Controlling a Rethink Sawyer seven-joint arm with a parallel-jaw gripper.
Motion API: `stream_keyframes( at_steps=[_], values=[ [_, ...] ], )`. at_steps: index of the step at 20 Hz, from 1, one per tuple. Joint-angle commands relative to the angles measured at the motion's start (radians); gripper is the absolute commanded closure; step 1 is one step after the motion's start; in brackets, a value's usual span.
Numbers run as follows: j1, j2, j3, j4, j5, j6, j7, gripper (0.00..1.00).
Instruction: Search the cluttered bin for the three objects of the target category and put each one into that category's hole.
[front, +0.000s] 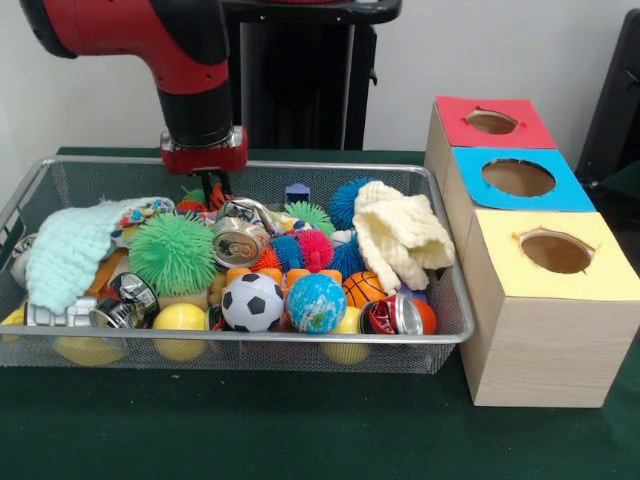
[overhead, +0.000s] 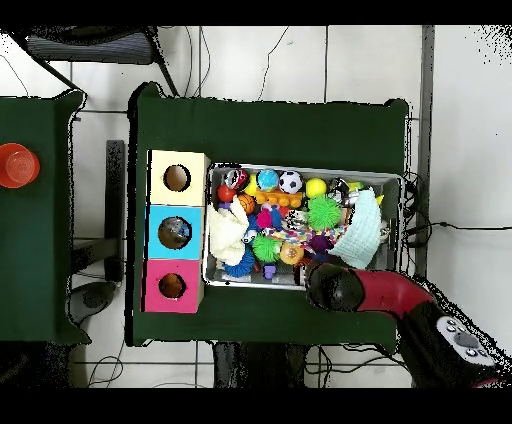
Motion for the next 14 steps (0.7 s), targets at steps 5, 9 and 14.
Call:
stream_keyframes(
  at_steps=[5,9,14],
  values=[
    [-0.056,0.011,0.189,0.106,-0.006,-0.341,0.124,1.00],
    [-0.031,-0.029,0.168,0.121,0.027,-0.336,0.141,1.00],
    [0.077,-0.157,0.087,0.131,0.118,-0.178,0.175,1.00]
  ],
)
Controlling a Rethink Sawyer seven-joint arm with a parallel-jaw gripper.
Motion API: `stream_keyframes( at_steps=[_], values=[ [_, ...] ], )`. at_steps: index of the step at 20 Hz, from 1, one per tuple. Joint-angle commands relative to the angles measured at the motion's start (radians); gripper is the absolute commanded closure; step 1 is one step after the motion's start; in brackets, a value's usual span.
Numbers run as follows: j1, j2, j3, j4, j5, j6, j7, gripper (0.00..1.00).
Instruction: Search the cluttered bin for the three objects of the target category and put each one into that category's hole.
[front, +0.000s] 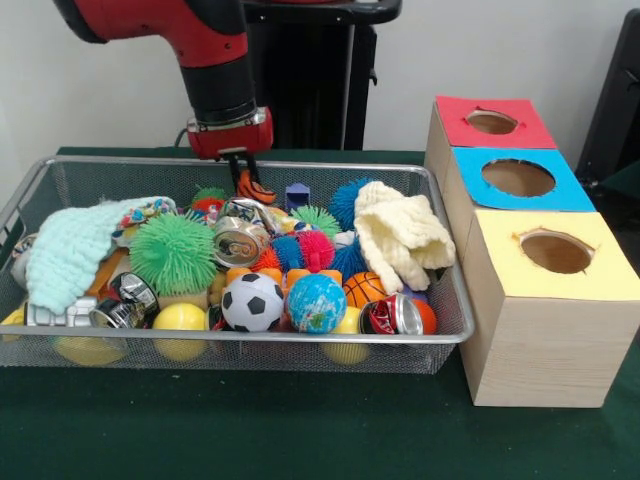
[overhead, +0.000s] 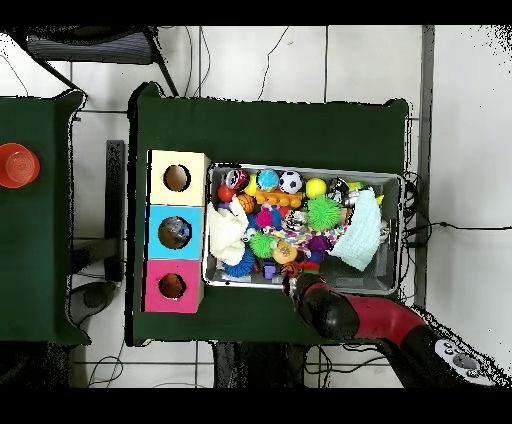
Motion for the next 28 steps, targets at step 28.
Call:
stream_keyframes(
  at_steps=[28],
  values=[
    [0.377,-0.632,-0.077,0.222,0.553,0.327,0.220,1.00]
  ],
)
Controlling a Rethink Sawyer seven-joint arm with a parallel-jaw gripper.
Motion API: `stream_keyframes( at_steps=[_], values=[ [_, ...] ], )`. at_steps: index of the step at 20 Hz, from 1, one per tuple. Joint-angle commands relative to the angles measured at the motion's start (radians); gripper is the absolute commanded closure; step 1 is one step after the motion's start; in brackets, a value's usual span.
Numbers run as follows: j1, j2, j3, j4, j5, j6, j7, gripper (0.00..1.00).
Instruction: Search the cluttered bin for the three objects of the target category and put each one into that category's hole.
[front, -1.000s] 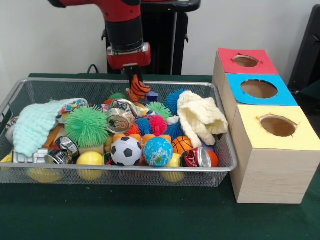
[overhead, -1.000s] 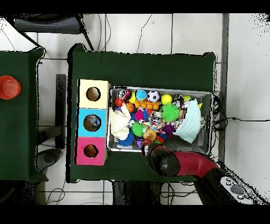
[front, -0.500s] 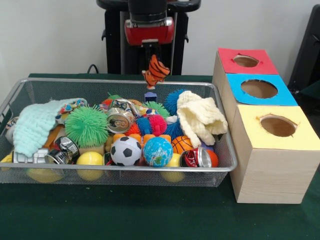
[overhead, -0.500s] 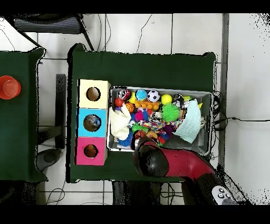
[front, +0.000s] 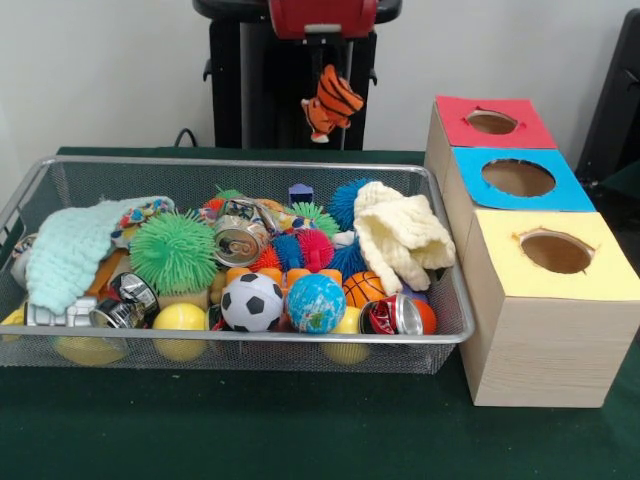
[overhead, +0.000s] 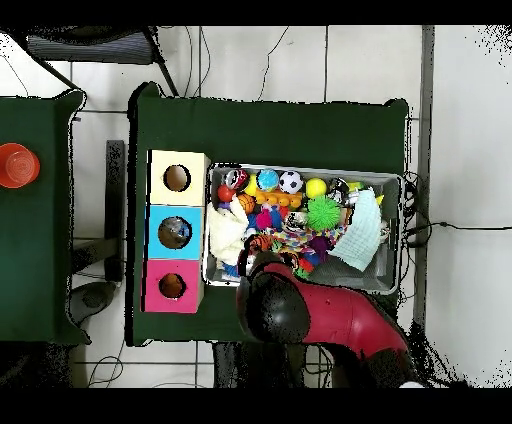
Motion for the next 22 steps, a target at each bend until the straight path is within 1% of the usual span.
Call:
stream_keyframes(
  at_steps=[1,3,4,5,10,13,14,15,16,18,22],
  values=[
    [0.061,-0.119,-0.048,0.100,0.121,0.172,0.220,1.00],
    [0.075,-0.123,-0.051,0.121,0.150,0.171,0.228,1.00],
    [0.080,-0.123,-0.044,0.138,0.177,0.175,0.233,1.00],
    [0.083,-0.110,-0.045,0.142,0.186,0.164,0.234,1.00],
    [0.100,-0.070,-0.024,0.215,0.253,0.076,0.245,1.00],
    [0.121,-0.066,-0.020,0.262,0.303,0.056,0.258,1.00],
    [0.113,-0.057,0.010,0.296,0.338,0.033,0.260,1.00],
    [0.118,-0.050,0.013,0.312,0.355,0.026,0.265,1.00],
    [0.117,-0.035,0.030,0.335,0.374,-0.007,0.275,1.00],
    [0.115,-0.005,0.041,0.361,0.401,-0.039,0.281,1.00],
    [0.124,0.010,0.080,0.416,0.456,-0.105,0.303,1.00]
  ],
)
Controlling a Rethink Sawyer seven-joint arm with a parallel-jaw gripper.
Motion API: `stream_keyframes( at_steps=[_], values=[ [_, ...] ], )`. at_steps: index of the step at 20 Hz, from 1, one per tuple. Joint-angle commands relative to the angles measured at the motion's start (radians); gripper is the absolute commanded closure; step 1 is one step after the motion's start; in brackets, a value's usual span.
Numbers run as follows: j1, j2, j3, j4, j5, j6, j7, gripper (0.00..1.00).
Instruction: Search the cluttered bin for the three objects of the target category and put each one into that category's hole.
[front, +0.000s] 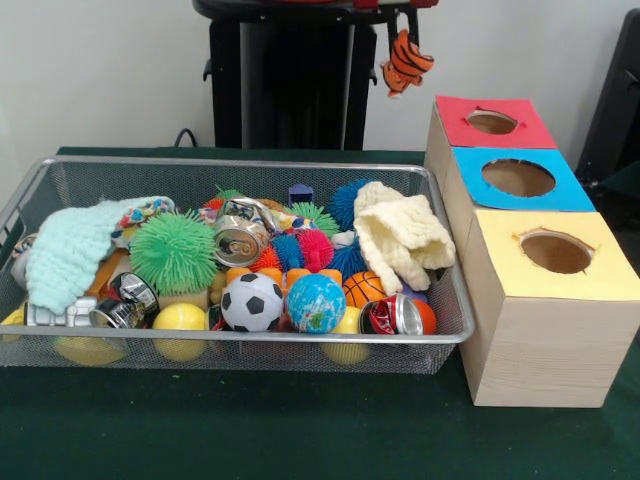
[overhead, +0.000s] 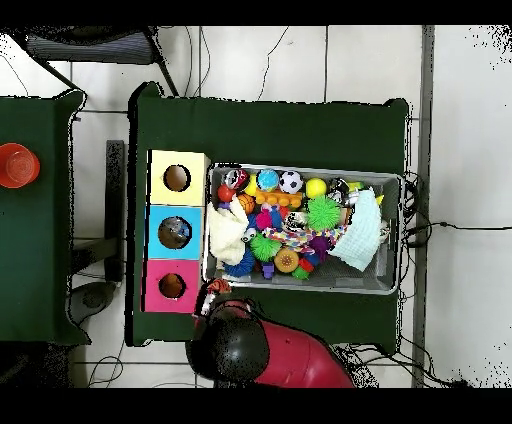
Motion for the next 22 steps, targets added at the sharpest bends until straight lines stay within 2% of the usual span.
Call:
stream_keyframes(
  at_steps=[1,5,7,14,17,18,22],
  values=[
    [0.007,0.072,0.115,0.170,0.133,-0.132,0.306,1.00],
    [0.021,0.040,0.183,0.222,0.184,-0.184,0.362,1.00],
    [0.029,0.043,0.205,0.220,0.171,-0.237,0.385,1.00],
    [0.074,0.001,0.270,0.220,0.195,-0.275,0.499,1.00],
    [0.084,0.056,0.280,0.188,0.166,-0.364,0.536,1.00],
    [0.082,0.102,0.287,0.172,0.152,-0.405,0.543,1.00],
    [0.102,0.201,0.256,0.120,0.115,-0.488,0.553,1.00]
  ],
)
